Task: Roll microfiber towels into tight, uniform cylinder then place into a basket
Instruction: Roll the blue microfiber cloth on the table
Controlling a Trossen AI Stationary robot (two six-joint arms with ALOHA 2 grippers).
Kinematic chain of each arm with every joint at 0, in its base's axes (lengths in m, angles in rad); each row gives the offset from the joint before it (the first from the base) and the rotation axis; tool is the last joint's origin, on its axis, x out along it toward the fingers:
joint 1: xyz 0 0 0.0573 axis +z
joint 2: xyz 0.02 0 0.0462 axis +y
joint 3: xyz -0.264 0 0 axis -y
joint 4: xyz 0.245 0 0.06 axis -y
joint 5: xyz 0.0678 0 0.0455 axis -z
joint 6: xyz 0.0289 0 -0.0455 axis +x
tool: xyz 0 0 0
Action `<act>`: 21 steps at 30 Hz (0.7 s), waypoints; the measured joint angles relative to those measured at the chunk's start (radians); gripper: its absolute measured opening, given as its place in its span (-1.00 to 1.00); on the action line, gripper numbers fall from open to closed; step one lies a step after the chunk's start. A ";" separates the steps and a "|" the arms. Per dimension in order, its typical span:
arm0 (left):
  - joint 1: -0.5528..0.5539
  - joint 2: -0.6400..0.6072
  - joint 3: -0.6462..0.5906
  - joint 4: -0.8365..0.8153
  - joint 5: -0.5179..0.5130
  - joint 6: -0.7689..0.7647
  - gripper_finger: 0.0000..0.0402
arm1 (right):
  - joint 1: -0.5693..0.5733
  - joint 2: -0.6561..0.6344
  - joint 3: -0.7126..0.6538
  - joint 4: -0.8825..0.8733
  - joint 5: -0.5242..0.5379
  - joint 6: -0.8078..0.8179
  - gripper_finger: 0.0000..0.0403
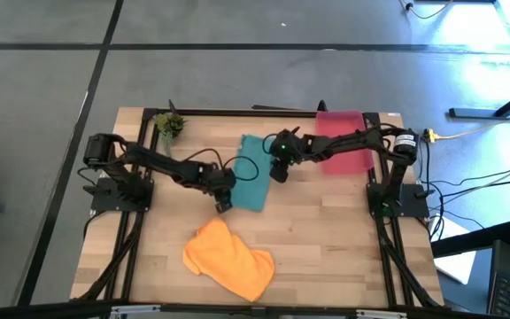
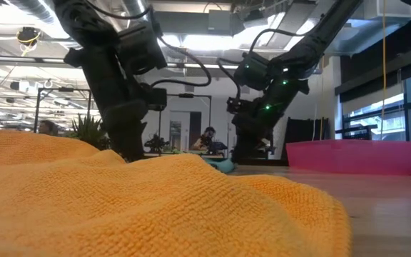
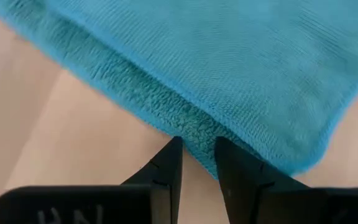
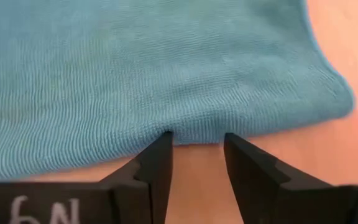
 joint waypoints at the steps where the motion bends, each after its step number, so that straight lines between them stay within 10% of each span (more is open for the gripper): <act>1: -0.004 0.000 0.000 0.007 0.006 0.002 -0.60 | -0.001 0.000 0.000 0.008 0.000 -0.008 -0.28; 21: -0.052 -0.198 0.000 -0.003 -0.060 0.094 -0.60 | 0.114 -0.246 0.001 -0.294 -0.041 -0.396 -0.28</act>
